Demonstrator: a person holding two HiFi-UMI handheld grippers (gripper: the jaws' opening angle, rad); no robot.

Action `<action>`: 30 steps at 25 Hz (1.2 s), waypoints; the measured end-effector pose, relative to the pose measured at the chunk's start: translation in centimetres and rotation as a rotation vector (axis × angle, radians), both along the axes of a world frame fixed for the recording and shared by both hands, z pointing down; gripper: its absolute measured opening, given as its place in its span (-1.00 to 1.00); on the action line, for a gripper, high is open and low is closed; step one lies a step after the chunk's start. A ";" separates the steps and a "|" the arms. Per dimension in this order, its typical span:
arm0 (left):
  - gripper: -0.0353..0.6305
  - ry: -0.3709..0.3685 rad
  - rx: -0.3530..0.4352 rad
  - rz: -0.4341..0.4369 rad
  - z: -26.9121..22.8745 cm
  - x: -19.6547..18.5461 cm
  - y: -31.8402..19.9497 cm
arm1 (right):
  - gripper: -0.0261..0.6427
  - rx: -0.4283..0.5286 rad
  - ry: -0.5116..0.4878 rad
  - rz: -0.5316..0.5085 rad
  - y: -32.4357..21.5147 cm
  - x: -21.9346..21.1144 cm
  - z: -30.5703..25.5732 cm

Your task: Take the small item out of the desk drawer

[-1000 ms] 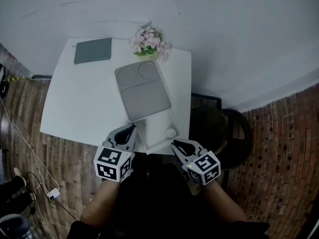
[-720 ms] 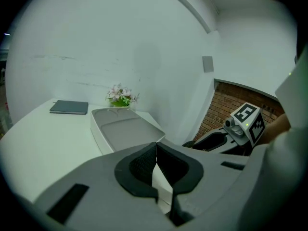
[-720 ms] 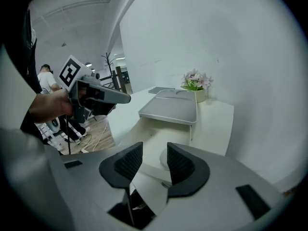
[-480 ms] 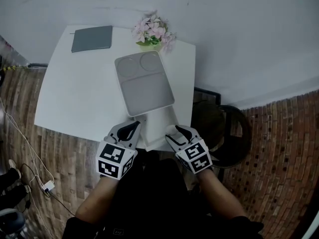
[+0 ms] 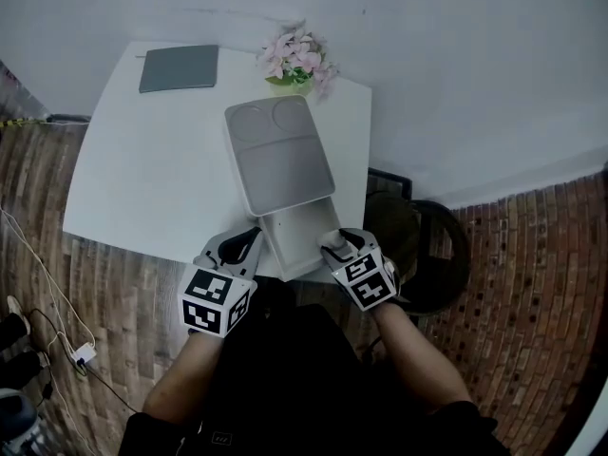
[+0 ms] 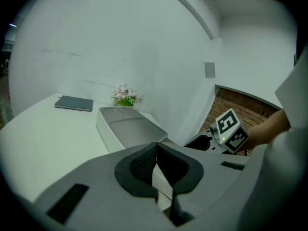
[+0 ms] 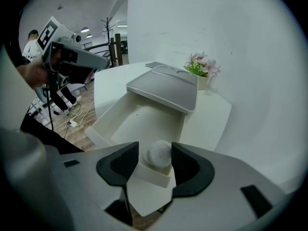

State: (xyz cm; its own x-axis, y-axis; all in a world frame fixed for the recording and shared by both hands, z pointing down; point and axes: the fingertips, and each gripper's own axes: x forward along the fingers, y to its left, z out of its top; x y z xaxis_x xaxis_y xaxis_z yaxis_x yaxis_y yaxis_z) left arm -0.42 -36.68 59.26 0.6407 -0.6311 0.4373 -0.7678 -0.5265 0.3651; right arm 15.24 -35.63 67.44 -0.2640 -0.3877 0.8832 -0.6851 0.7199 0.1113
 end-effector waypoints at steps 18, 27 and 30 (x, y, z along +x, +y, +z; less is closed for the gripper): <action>-0.86 0.032 0.062 -0.054 -3.8 -3.7 -0.3 | -0.44 -0.062 0.063 0.020 -0.1 -0.6 1.4; -0.86 0.020 0.084 -0.182 -5.1 -4.1 -0.6 | -0.44 -0.123 -0.003 -0.077 0.0 -0.7 0.6; -0.86 0.002 0.088 -0.232 -5.6 -4.2 -0.7 | -0.44 -0.052 -0.077 -0.090 -0.8 -0.3 -1.0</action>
